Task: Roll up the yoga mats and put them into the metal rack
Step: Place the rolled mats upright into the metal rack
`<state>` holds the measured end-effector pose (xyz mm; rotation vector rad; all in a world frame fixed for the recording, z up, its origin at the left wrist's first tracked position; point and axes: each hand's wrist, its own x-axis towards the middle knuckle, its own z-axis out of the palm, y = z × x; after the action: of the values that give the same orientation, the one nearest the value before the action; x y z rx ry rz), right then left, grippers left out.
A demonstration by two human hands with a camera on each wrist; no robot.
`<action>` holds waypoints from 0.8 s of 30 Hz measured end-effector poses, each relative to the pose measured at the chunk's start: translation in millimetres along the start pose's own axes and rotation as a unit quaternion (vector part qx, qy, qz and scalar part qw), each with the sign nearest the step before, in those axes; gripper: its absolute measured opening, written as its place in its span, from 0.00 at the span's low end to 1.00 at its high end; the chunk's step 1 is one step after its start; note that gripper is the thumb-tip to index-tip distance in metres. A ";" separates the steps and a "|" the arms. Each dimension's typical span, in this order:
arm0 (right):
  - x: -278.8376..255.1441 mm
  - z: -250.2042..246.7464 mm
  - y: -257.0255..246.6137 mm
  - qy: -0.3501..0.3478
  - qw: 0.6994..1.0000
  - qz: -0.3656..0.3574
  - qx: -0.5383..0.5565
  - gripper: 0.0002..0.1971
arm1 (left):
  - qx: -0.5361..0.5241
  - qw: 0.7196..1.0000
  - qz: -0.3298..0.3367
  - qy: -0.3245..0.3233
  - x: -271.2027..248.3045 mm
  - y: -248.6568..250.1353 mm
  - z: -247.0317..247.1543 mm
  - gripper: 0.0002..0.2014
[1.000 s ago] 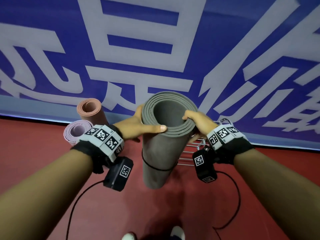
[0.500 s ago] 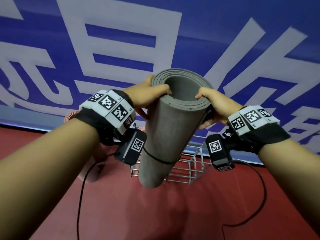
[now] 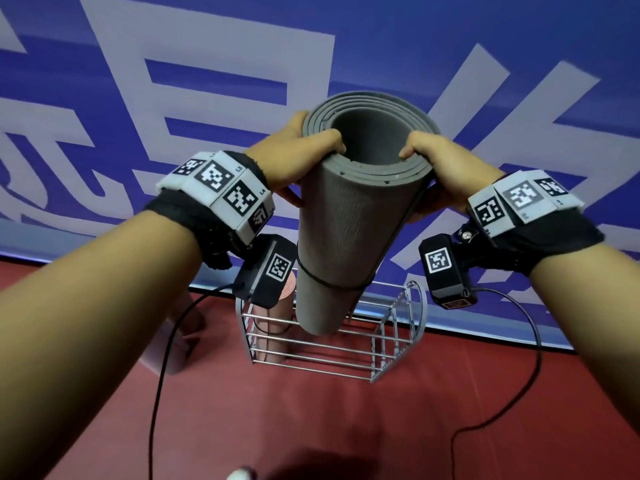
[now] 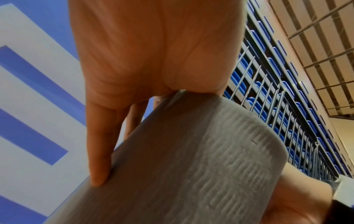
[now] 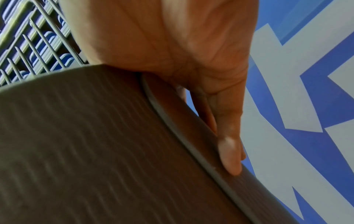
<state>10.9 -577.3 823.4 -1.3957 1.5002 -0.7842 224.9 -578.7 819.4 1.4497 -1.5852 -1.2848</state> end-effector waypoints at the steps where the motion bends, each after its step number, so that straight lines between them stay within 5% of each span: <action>1: 4.8 -0.4 3.0 0.001 1.000 0.003 0.000 0.12 | 0.000 1.000 0.001 -0.002 5.1 -2.1 1.8 0.26; 9: 51.5 5.9 42.0 0.033 0.998 0.057 0.003 0.15 | 0.018 0.999 0.004 -0.035 59.7 -34.3 13.8 0.34; 18: 102.1 1.7 48.9 0.050 0.995 0.086 0.006 0.14 | 0.016 0.998 0.015 -0.060 127.8 -48.7 6.7 0.21; 24: 122.5 -5.8 50.4 0.048 0.995 0.091 0.011 0.13 | 0.028 0.995 0.016 -0.090 150.6 -44.6 3.6 0.23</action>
<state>-7.5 -690.0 756.1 -1.1988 1.6623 -0.7598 207.6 -719.9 752.8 1.3680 -1.7685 -1.3954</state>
